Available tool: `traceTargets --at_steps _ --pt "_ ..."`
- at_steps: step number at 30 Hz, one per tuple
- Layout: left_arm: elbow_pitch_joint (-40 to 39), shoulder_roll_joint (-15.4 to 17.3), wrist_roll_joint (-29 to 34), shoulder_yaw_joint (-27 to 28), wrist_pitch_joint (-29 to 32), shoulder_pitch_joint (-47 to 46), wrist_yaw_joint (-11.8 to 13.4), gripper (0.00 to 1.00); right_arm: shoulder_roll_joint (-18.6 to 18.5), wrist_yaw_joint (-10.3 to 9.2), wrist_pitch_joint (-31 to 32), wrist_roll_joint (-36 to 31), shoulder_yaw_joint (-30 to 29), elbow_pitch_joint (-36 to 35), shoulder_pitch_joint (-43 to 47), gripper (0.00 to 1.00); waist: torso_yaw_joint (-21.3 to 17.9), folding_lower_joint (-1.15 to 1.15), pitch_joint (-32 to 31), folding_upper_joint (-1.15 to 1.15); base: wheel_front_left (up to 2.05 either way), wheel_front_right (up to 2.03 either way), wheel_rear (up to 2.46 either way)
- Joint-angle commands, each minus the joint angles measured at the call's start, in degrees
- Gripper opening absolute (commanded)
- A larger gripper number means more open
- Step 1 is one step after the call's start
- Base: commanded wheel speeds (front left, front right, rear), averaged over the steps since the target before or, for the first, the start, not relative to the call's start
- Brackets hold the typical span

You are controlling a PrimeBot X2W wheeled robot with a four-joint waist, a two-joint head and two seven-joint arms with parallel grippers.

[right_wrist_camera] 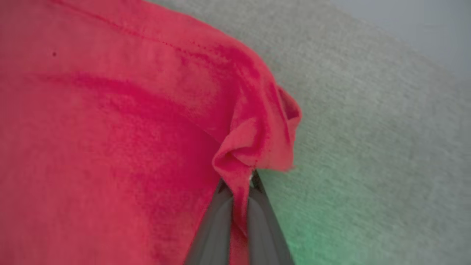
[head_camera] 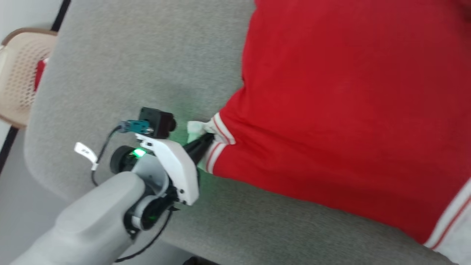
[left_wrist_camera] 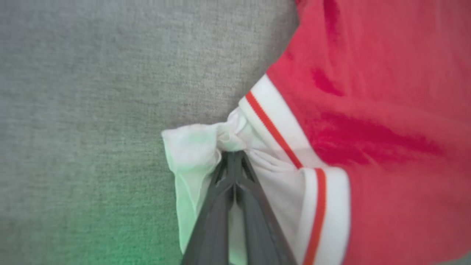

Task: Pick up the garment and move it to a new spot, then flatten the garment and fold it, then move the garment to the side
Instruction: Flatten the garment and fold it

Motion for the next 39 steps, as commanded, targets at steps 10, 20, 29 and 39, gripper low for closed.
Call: traceTargets --at_steps 10,20,29,39 --pt "0.95 7.61 -0.89 2.75 -0.09 2.14 3.71 0.00 -6.64 -0.04 5.32 14.57 9.55 -21.39 17.66 0.00 -11.54 0.00 -4.73 0.00 0.00 0.00 0.00" --pt "-4.33 12.04 -1.52 3.32 1.01 4.65 6.79 0.00 -9.22 -0.04 7.76 21.98 4.30 -41.60 38.02 0.00 -18.52 0.00 -7.66 0.00 0.00 0.00 0.00" --pt "-7.38 13.93 -1.32 3.11 2.46 4.65 8.09 0.00 -3.56 -0.04 8.37 17.67 -4.66 -51.03 57.18 0.00 -21.16 0.00 -8.29 0.00 0.00 0.00 0.00" --pt "-7.61 14.63 -1.70 3.02 2.54 5.58 8.58 0.00 1.61 -0.05 2.23 11.91 -8.49 -52.47 58.42 1.00 -22.08 0.00 -9.78 0.00 0.00 0.00 0.00"
